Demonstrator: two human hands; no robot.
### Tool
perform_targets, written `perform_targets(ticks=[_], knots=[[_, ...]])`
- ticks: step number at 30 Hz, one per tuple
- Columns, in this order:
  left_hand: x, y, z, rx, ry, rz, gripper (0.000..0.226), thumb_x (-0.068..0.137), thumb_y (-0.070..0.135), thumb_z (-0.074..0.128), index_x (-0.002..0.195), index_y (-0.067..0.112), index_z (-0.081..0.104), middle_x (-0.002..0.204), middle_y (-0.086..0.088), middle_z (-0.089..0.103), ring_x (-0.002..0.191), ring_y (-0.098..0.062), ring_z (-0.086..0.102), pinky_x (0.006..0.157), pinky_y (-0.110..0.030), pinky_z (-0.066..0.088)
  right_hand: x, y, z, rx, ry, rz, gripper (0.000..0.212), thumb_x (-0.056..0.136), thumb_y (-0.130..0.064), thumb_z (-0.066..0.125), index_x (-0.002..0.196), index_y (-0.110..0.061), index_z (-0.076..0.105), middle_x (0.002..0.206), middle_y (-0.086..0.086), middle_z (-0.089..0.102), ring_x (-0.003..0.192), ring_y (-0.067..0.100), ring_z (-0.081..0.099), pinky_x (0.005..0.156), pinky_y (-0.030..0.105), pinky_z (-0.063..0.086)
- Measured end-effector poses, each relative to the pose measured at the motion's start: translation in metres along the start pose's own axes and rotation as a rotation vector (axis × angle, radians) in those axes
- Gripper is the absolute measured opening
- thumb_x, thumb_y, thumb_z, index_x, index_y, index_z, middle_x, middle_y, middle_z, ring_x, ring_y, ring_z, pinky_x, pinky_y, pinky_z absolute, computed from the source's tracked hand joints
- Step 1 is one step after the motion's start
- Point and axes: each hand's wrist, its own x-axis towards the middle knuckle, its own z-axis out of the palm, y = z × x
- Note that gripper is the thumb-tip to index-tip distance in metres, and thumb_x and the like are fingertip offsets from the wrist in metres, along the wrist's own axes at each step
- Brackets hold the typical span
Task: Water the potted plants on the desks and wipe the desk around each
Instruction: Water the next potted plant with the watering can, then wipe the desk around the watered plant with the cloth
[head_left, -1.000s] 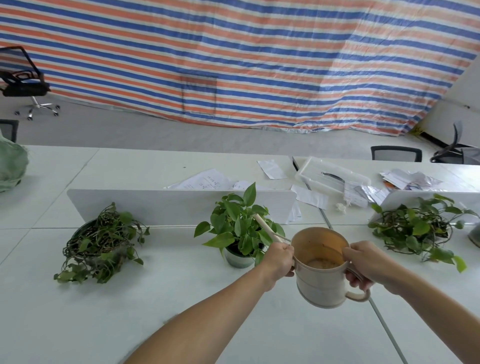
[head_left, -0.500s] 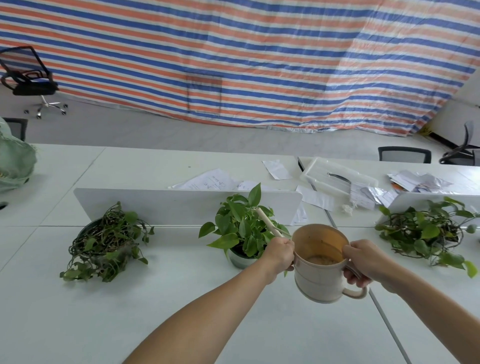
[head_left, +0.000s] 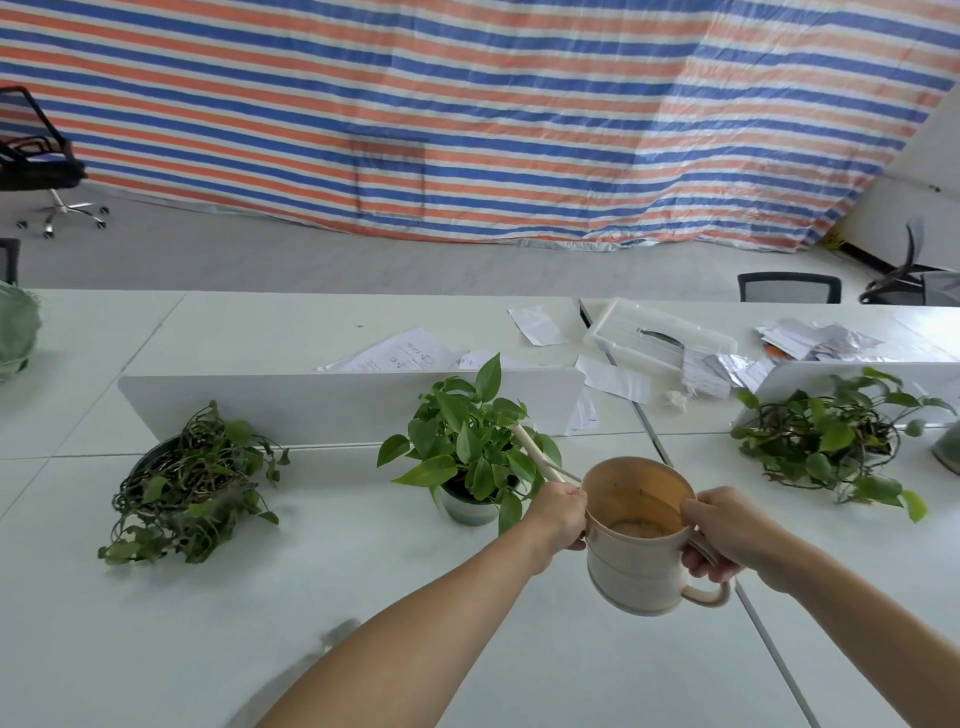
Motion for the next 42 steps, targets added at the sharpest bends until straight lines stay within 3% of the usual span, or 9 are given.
perform_targets(ticks=[6,10,15,17,20,26,32,38,42], knots=[[-0.004,-0.016,0.01,0.09,-0.04,-0.016,0.028,0.099,0.021,0.033,0.093,0.013,0.058,0.091,-0.006,0.056,0.082,-0.02,0.053,0.076,-0.036,0.055,0.007,0.037,0.007,0.055,-0.008,0.033,0.026,0.098,-0.008,0.042,0.094,0.011,0.06,0.068,0.028,0.069,0.054,0.029,0.06,0.047,0.029,0.048],[-0.01,-0.039,0.011,0.17,-0.026,-0.018,0.027,0.101,0.024,0.031,0.115,0.026,0.054,0.094,-0.001,0.053,0.084,-0.019,0.049,0.067,-0.028,0.046,0.017,0.076,0.017,0.166,0.046,0.085,0.025,0.098,-0.008,0.045,0.1,0.011,0.062,0.077,0.029,0.073,0.065,0.034,0.072,0.054,0.035,0.058],[-0.023,-0.108,-0.001,0.494,0.03,-0.149,0.03,0.099,0.02,0.034,0.07,0.016,0.039,0.073,-0.001,0.042,0.065,-0.017,0.037,0.064,-0.029,0.03,0.04,0.123,0.023,0.29,0.134,0.163,0.021,0.097,-0.006,0.048,0.1,0.01,0.062,0.091,0.031,0.071,0.068,0.032,0.074,0.053,0.035,0.061],[-0.034,-0.135,-0.003,0.649,0.033,-0.222,0.032,0.097,0.014,0.033,0.066,0.013,0.041,0.074,-0.006,0.048,0.066,-0.021,0.045,0.064,-0.031,0.034,0.049,0.142,0.024,0.324,0.156,0.189,0.02,0.098,-0.005,0.048,0.1,0.009,0.062,0.095,0.031,0.07,0.068,0.031,0.073,0.052,0.034,0.061],[-0.047,-0.17,-0.007,0.816,0.027,-0.296,0.03,0.094,0.013,0.034,0.098,0.005,0.063,0.106,-0.015,0.063,0.098,-0.03,0.06,0.08,-0.033,0.047,0.061,0.162,0.024,0.383,0.181,0.22,0.016,0.097,-0.005,0.049,0.097,0.004,0.063,0.095,0.029,0.07,0.071,0.033,0.071,0.053,0.034,0.06],[-0.062,-0.214,0.001,1.005,-0.066,-0.384,0.042,0.099,0.024,0.03,0.137,0.011,0.043,0.151,-0.013,0.024,0.133,-0.03,0.034,0.106,-0.038,0.036,0.077,0.188,0.021,0.465,0.222,0.24,0.016,0.097,-0.002,0.045,0.091,-0.001,0.059,0.085,0.022,0.067,0.07,0.03,0.069,0.045,0.028,0.058],[-0.066,-0.235,0.017,1.096,-0.122,-0.436,0.048,0.1,0.025,0.035,0.147,0.013,0.031,0.16,-0.016,-0.01,0.149,-0.033,-0.001,0.114,-0.042,0.028,0.094,0.201,0.018,0.475,0.216,0.183,0.016,0.098,-0.007,0.047,0.102,0.003,0.059,0.083,0.018,0.068,0.073,0.028,0.07,0.056,0.033,0.059],[-0.065,-0.239,0.018,1.096,-0.123,-0.421,0.052,0.098,0.025,0.036,0.149,0.018,0.028,0.161,-0.011,-0.013,0.15,-0.028,-0.004,0.114,-0.041,0.027,0.094,0.207,0.014,0.181,0.21,0.178,0.031,0.093,-0.025,0.054,0.112,-0.001,0.06,0.1,0.021,0.07,0.082,0.032,0.067,0.077,0.05,0.061],[-0.071,-0.238,0.01,1.073,-0.073,-0.349,0.042,0.098,0.022,0.035,0.138,0.014,0.042,0.159,-0.012,0.013,0.144,-0.028,0.022,0.108,-0.038,0.035,0.076,0.201,0.012,-0.304,0.395,0.048,0.06,0.096,-0.041,0.05,0.149,-0.018,0.033,0.14,0.015,0.048,0.128,0.034,0.042,0.091,0.046,0.041]])
